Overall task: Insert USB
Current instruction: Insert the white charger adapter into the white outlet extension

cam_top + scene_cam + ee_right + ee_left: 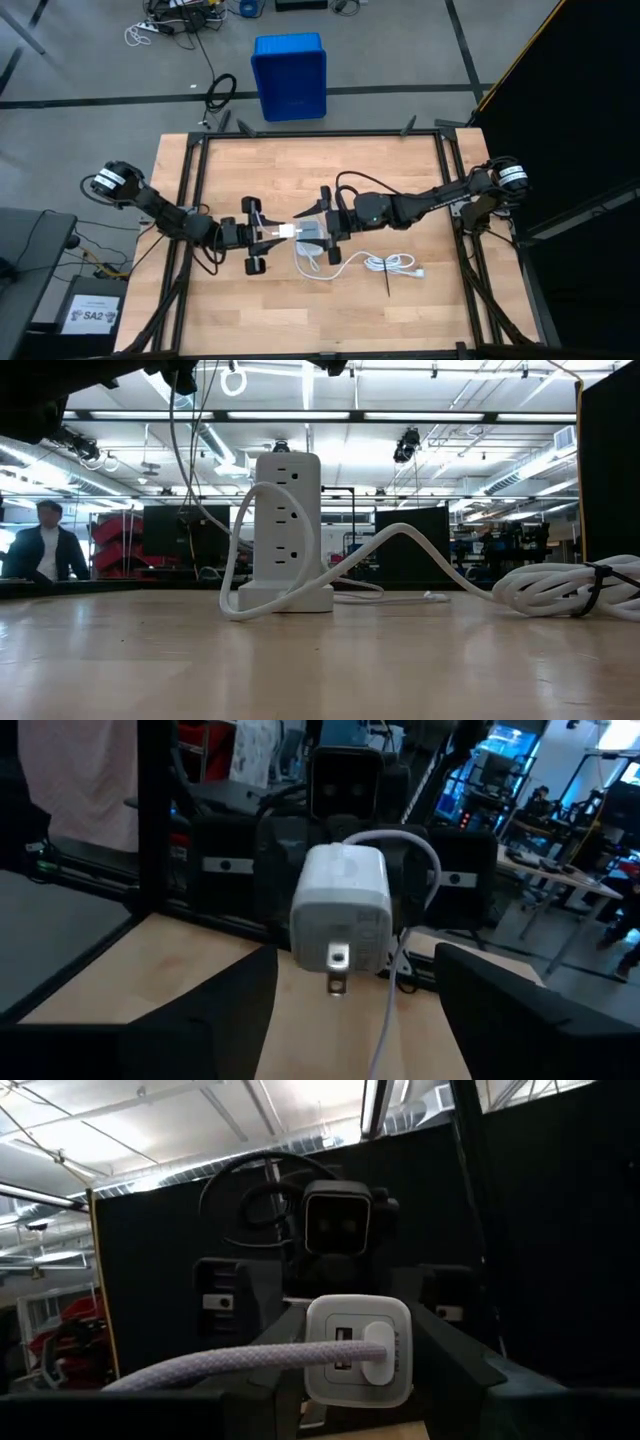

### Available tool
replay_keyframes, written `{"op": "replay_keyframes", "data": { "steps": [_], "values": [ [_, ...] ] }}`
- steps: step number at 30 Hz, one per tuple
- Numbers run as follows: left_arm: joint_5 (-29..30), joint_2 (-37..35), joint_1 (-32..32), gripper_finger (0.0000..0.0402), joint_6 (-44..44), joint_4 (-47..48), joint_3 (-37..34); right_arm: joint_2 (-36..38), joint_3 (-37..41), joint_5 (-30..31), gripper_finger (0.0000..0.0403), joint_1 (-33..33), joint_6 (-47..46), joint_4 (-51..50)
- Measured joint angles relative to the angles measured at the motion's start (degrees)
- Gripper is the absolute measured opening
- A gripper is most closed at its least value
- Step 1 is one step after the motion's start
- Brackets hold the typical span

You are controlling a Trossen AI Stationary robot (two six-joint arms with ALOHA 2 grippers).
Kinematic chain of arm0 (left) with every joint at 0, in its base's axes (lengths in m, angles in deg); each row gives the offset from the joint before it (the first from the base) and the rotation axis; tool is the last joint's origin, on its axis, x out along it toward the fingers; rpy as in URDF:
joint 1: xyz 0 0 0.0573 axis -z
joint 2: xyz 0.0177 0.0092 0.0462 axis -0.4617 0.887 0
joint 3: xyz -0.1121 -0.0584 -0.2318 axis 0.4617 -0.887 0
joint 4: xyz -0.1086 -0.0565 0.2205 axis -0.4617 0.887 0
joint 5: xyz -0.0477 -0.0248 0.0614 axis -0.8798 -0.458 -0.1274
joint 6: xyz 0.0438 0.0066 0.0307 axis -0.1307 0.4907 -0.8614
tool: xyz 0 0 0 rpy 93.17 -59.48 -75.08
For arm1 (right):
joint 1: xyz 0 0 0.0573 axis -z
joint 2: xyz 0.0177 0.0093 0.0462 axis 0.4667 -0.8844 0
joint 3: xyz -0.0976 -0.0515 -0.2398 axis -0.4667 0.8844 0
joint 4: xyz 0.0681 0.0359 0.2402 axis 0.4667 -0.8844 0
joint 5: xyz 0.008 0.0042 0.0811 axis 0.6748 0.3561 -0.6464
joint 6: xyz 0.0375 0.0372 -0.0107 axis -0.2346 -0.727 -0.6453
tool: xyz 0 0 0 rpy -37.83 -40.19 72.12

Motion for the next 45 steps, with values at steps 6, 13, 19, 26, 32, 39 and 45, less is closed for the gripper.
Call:
{"op": "replay_keyframes", "data": {
  "steps": [6,13,19,26,32,39,45],
  "values": [
    [-0.7,0.0,-1.4,0.0126,0.1,1.6,1.1,0.0,0.0,-1.0,0.0233,0.8,-3.8,0.2],
    [-0.7,0.6,-2.0,0.0126,0.5,3.1,2.0,0.0,0.0,-2.3,0.0205,1.8,-4.8,0.1],
    [0.0,0.6,-2.0,0.0126,0.5,3.5,2.1,0.0,0.0,-2.6,0.0113,1.8,-2.9,-0.2],
    [0.4,0.6,-1.9,0.0161,0.4,5.8,1.8,-0.1,0.1,-2.3,0.0107,1.8,-2.1,-0.8],
    [2.2,0.6,-1.8,0.0189,0.7,9.3,1.5,-0.2,0.1,-1.7,0.0107,1.8,-1.9,-0.7],
    [6.7,0.4,0.6,0.0189,3.1,17.7,1.4,-0.1,0.1,1.3,0.0107,1.9,-1.4,-0.6],
    [15.3,-2.6,4.0,0.019,4.5,26.7,1.4,-0.1,0.1,3.8,0.0107,1.8,-1.4,-1.1]
  ]
}}
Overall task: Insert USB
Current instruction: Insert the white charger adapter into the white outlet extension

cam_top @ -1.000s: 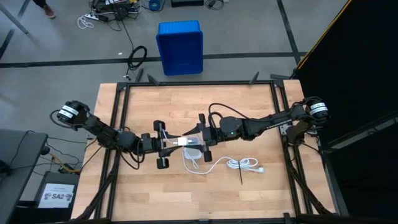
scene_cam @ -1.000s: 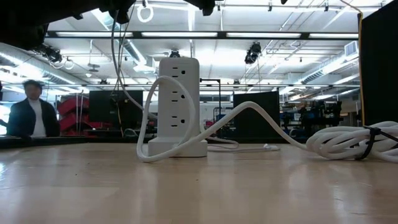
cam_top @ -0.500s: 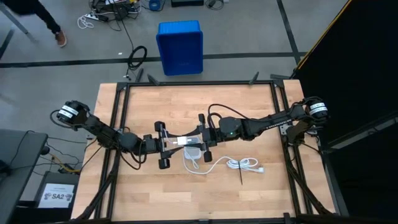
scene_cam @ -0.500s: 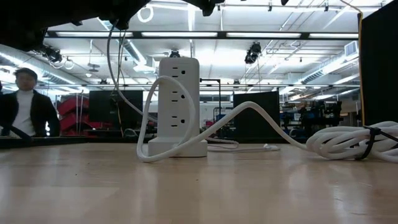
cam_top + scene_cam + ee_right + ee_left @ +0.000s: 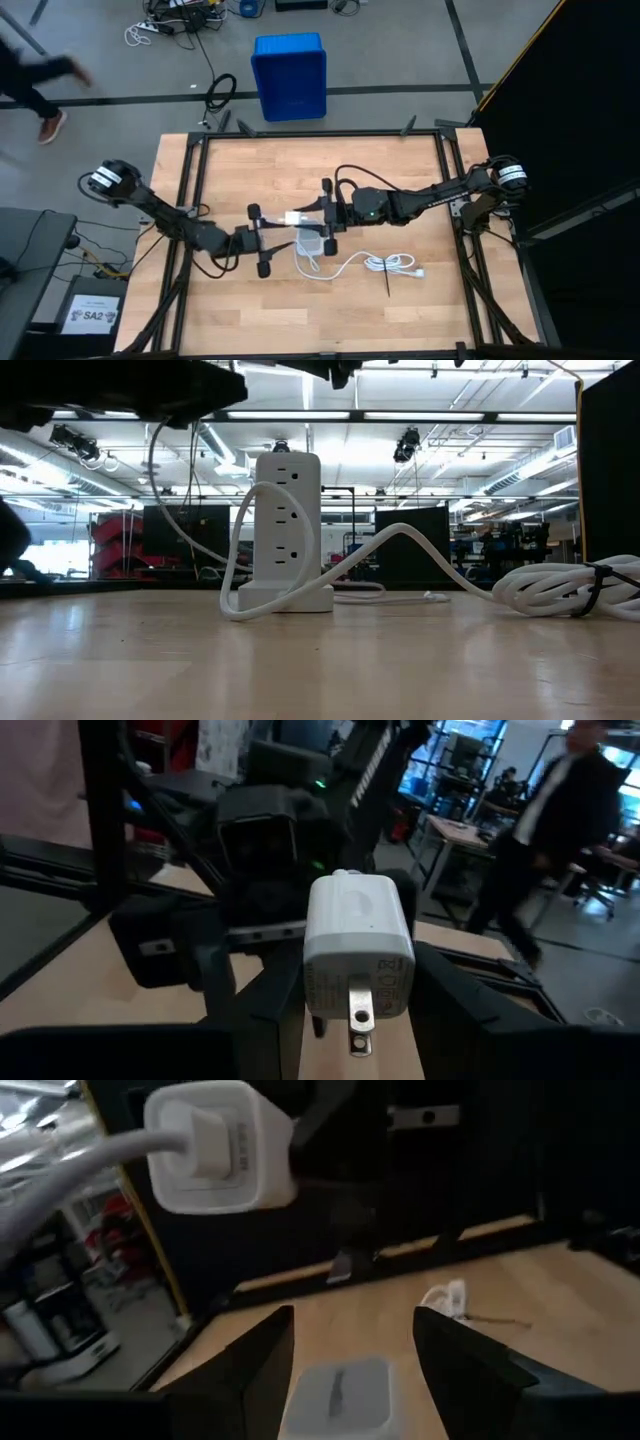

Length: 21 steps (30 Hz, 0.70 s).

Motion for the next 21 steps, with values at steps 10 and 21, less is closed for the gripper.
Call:
{"op": "replay_keyframes", "data": {
  "steps": [10,21],
  "values": [
    [2.8,-12.9,6.6,0.0186,10.2,20.5,0.7,0.0,0.0,2.0,0.0107,0.9,-2.5,-8.5],
    [-6.2,-14.9,13.3,0.0182,-2.9,24.0,9.0,0.1,0.0,1.9,0.0107,1.2,-5.8,-8.4]
  ]
}}
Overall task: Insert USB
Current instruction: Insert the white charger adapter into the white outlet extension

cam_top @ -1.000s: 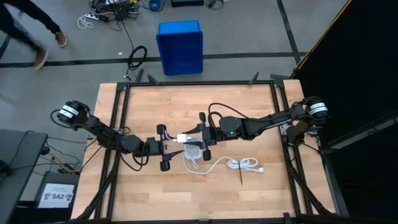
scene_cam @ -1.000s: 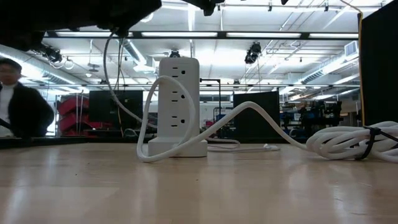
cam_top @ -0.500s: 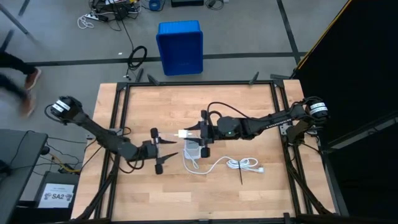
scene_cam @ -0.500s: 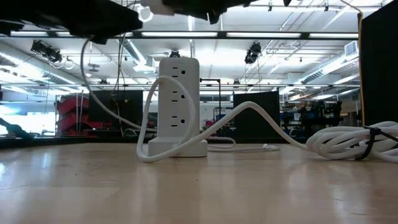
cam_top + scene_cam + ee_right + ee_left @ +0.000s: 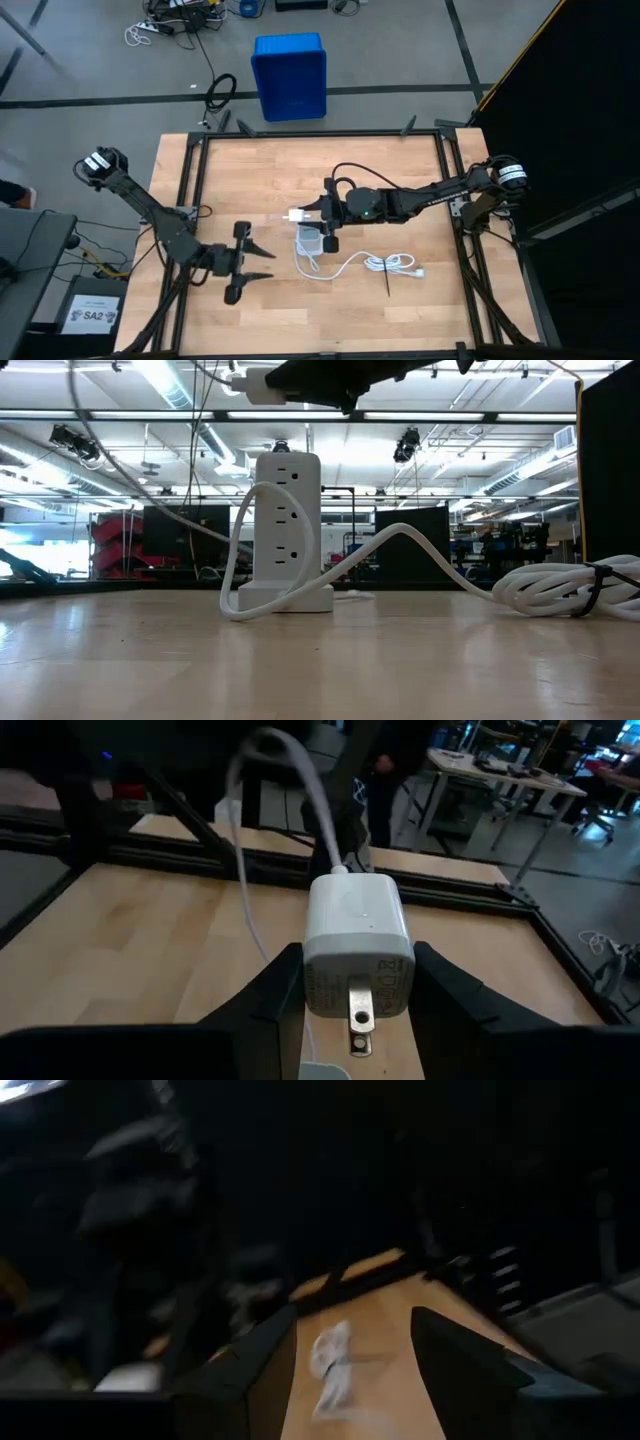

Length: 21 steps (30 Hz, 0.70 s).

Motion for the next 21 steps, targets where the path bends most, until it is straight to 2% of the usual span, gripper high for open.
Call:
{"op": "replay_keyframes", "data": {
  "steps": [6,9,13,16,19,21],
  "values": [
    [0.8,0.3,0.3,0.0182,-4.2,-2.7,0.1,0.0,0.0,-0.3,0.0107,0.2,-0.9,6.1],
    [5.9,-0.3,1.0,0.0182,-8.4,-4.5,0.1,0.0,0.0,-0.4,0.0107,0.4,-0.9,8.2],
    [10.6,-4.5,2.3,0.0182,-11.5,-3.6,0.2,0.0,-0.1,-1.0,0.0107,1.5,-1.6,8.4],
    [11.9,-7.8,2.2,0.0182,-5.4,7.2,0.2,0.0,-0.1,-1.1,0.0107,2.4,-2.0,8.4],
    [11.6,-8.9,0.8,0.0182,6.6,20.9,0.2,0.0,-0.1,-1.1,0.0107,3.2,-2.0,8.4],
    [11.1,-8.5,0.4,0.0182,13.8,26.3,-0.7,0.0,-0.1,-1.0,0.0107,3.4,-2.0,8.4]
  ]
}}
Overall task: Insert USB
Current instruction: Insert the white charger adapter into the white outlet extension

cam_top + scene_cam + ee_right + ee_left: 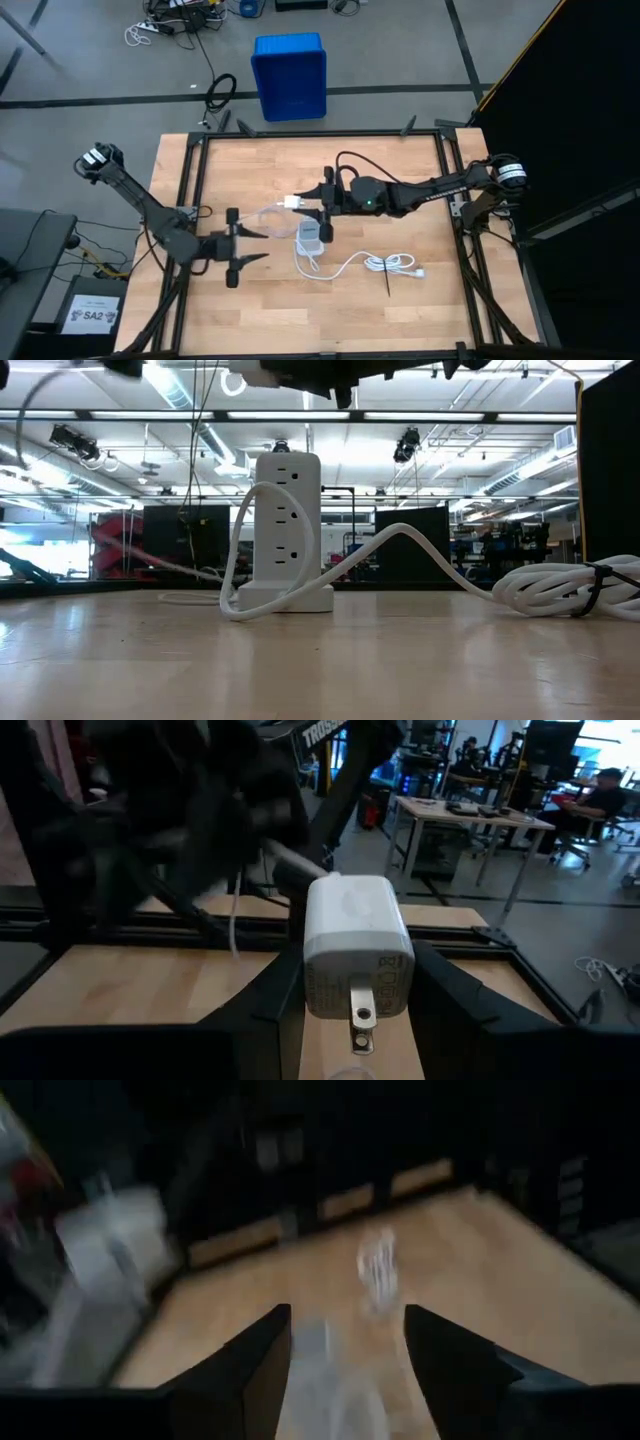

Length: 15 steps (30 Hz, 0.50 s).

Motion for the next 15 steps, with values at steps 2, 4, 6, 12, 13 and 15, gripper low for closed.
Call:
{"op": "replay_keyframes", "data": {
  "steps": [2,4,6,12,13,15],
  "values": [
    [-0.9,0.7,0.0,0.0182,4.1,1.7,-1.6,0.0,0.0,0.1,0.0107,0.4,-0.1,0.0],
    [-2.0,1.2,0.1,0.0182,6.3,1.0,-3.1,0.0,0.0,0.3,0.0107,0.7,-0.6,0.0],
    [-4.2,1.4,0.3,0.0182,8.3,1.2,-4.5,0.0,0.0,0.8,0.0107,0.9,-0.8,0.1],
    [-4.3,1.3,0.5,0.0182,15.3,5.4,-6.5,0.0,0.1,0.8,0.0107,2.1,-1.4,-0.2],
    [-3.7,1.3,0.5,0.0182,16.9,7.3,-6.5,0.0,0.1,1.1,0.0107,2.3,-1.4,-0.4],
    [-3.3,1.3,0.6,0.0182,18.6,8.2,-6.5,0.0,0.1,1.5,0.0107,2.8,-1.4,-0.8]
  ]
}}
